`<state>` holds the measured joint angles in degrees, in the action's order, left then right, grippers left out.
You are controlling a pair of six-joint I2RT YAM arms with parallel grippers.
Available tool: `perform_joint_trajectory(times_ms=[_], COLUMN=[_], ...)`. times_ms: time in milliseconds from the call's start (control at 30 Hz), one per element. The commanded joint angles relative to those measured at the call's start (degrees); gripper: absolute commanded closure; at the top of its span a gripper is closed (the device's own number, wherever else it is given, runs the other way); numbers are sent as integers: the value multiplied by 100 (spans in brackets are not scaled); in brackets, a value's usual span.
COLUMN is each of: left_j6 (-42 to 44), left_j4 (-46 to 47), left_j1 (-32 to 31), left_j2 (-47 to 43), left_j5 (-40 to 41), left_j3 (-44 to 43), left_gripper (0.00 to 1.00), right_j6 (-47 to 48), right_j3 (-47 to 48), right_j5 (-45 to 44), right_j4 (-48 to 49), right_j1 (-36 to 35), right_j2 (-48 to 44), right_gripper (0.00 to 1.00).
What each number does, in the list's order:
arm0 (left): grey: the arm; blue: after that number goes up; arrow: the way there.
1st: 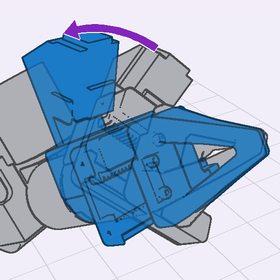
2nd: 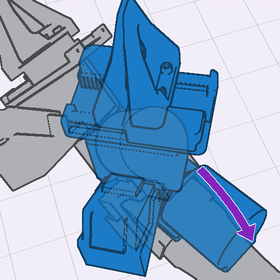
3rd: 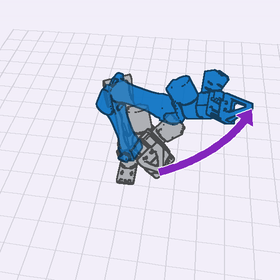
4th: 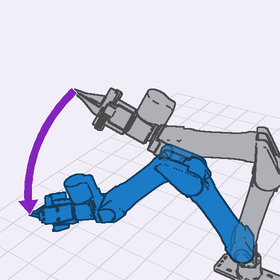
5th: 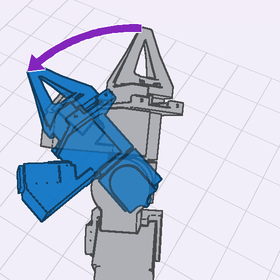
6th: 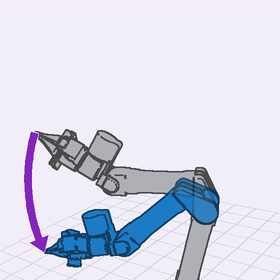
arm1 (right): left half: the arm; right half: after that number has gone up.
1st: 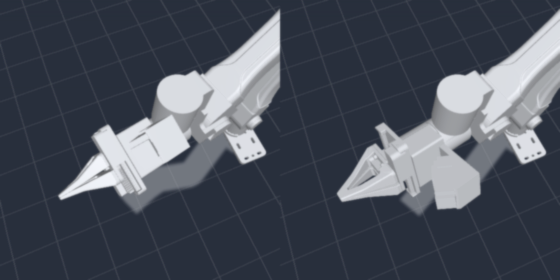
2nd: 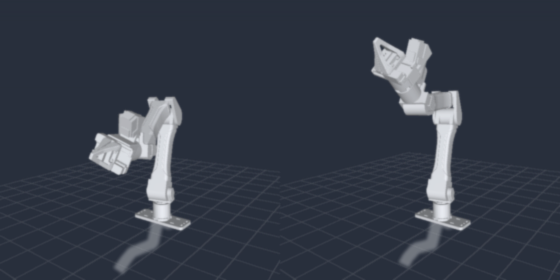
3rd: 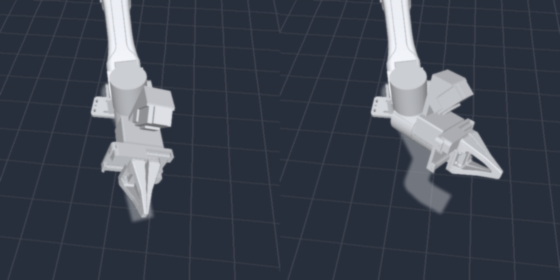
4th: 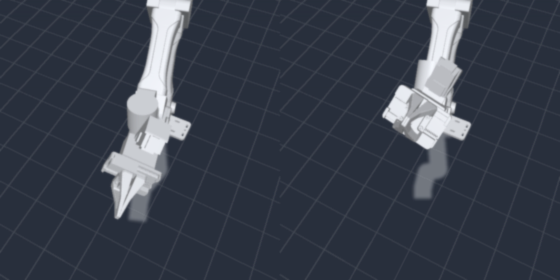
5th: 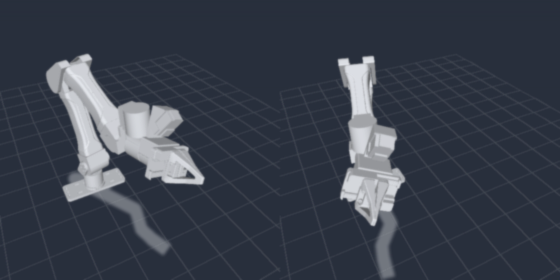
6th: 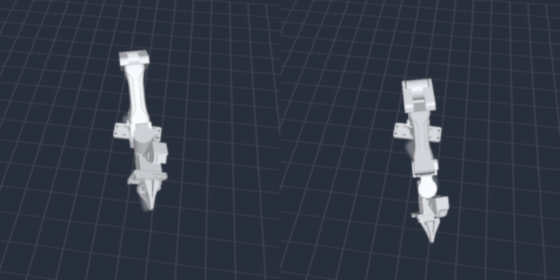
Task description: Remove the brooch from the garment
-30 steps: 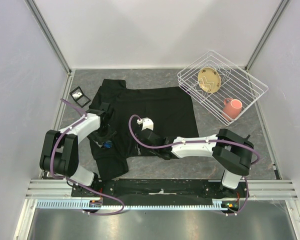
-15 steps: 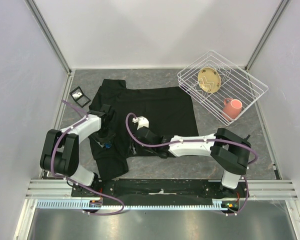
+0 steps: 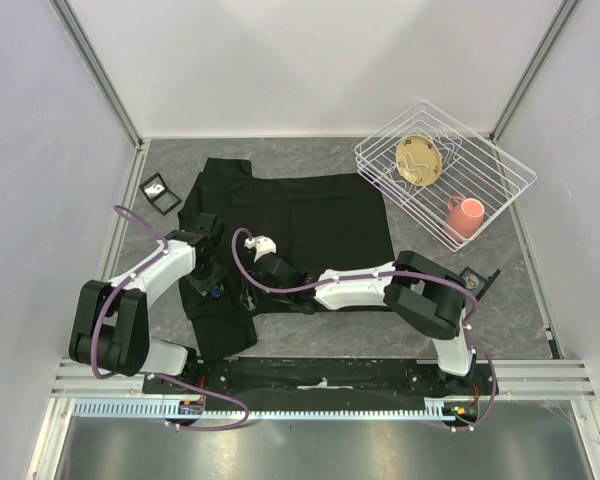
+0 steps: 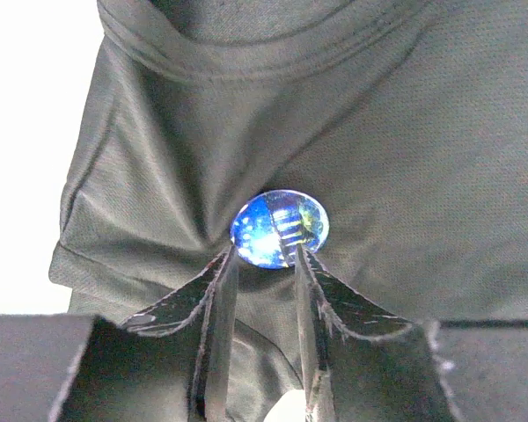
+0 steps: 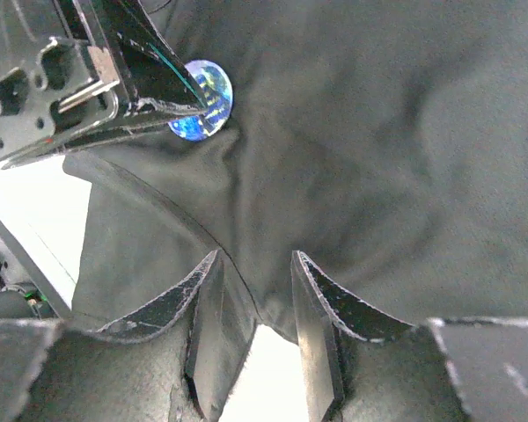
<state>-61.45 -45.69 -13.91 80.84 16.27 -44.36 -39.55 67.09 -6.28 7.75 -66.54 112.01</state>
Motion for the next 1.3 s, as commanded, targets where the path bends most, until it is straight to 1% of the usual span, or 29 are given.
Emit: perform_joint_trajectory(times_ms=[0, 67, 100, 167, 200, 233, 267, 333, 367, 433, 533, 600, 667, 700, 733, 833, 967, 1100, 1167, 1267], left_j6=[142, 168, 203, 212, 186, 125, 46, -191, -253, -437, -561, -657, -614, -535, -465, -333, -210, -429, -446, -526], left_j4=[60, 130, 174, 175, 114, 26, -53, -186, -186, -168, -168, -238, -169, -55, 216, 595, 754, 360, 246, 218], left_j1=[3, 3, 3, 20, 20, 20, 20, 73, 116, 169, 371, 634, 958, 1048, 1144, 1556, 1839, 1953, 1962, 2015], left_j2=[-340, -446, -463, -446, -411, -402, -446, -603, -891, -1165, -1544, -1711, -1808, -1869, -1870, -1712, -1519, -1483, -1518, -1519], left_j5=[131, 122, 130, 139, 131, 148, 174, 288, 332, 333, 227, 218, 175, 122, 61, -238, -563, -458, -484, -581], left_j3=[6, 15, 15, -20, -38, -64, -73, 23, 172, 331, 612, 788, 963, 1025, 1095, 1271, 1368, 1465, 1456, 1465], left_gripper=[63, 64, 72, 74, 73, 69, 60, 57, 56, 56, 60, 68, 82, 84, 85, 84, 84, 84, 83, 83], right_j6=[281, 351, 369, 360, 360, 386, 448, 676, 772, 1106, 1554, 1914, 2134, 2231, 2398, 2749, 3031, 3435, 3707, 3858], right_j3=[410, 445, 437, 393, 375, 358, 366, 419, 489, 585, 752, 858, 998, 1051, 1226, 1586, 1913, 2036, 2062, 2019], right_j5=[153, 197, 180, 189, 224, 259, 285, 329, 330, 321, 172, 58, 40, 74, 101, 84, -39, -57, -92, -110], right_j4=[561, 736, 798, 964, 1018, 1070, 1140, 1141, 1150, 1202, 1220, 1159, 1080, 1054, 940, 729, 552, 561, 605, 693], right_j1=[-25, -25, -25, -8, 1, 1, 10, 10, 10, 10, 10, 10, 10, 10, 1, -34, -43, -60, -104, -175], right_j2=[260, 366, 383, 401, 410, 418, 427, 497, 515, 603, 743, 831, 875, 936, 981, 1200, 1438, 1675, 1719, 1711], right_gripper=[57, 57, 56, 56, 56, 56, 55, 54, 53, 52, 48, 47, 44, 43, 41, 38, 36, 36, 36, 34])
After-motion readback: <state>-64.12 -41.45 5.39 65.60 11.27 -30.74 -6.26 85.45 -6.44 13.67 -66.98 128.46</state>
